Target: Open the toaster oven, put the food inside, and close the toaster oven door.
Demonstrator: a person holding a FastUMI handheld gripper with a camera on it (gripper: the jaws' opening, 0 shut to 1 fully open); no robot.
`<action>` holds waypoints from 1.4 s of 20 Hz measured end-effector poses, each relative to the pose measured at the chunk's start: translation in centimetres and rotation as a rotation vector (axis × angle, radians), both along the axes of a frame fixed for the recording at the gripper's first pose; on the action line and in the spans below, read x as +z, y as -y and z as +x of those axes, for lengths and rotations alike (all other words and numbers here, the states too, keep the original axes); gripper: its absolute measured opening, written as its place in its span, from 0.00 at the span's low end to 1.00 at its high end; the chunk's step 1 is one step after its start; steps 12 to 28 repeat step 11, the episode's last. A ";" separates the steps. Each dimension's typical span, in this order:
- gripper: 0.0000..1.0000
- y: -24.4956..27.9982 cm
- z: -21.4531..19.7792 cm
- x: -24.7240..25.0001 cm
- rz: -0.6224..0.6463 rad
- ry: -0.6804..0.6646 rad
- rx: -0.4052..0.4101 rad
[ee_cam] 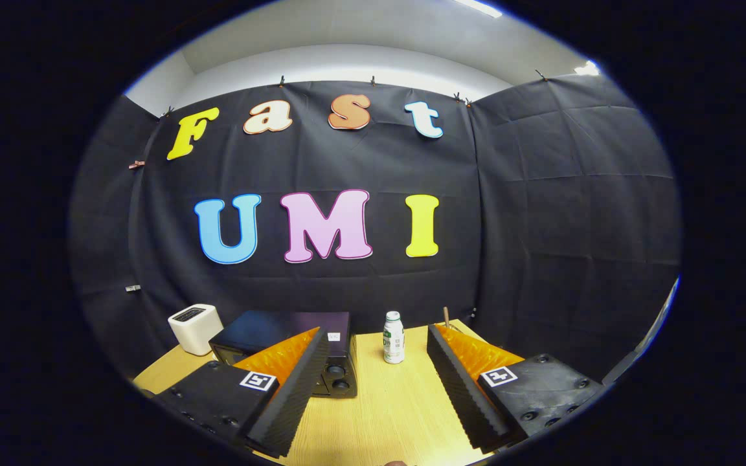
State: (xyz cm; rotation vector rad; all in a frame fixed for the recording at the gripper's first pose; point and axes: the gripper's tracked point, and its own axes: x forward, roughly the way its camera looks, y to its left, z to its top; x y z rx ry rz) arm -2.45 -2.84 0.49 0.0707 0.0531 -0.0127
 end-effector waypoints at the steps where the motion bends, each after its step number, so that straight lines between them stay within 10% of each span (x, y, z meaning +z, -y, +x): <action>1: 0.98 -0.1 0.1 0.1 -0.004 0.003 0.005; 28: 0.99 -2.6 1.7 -0.7 -0.006 -0.027 0.043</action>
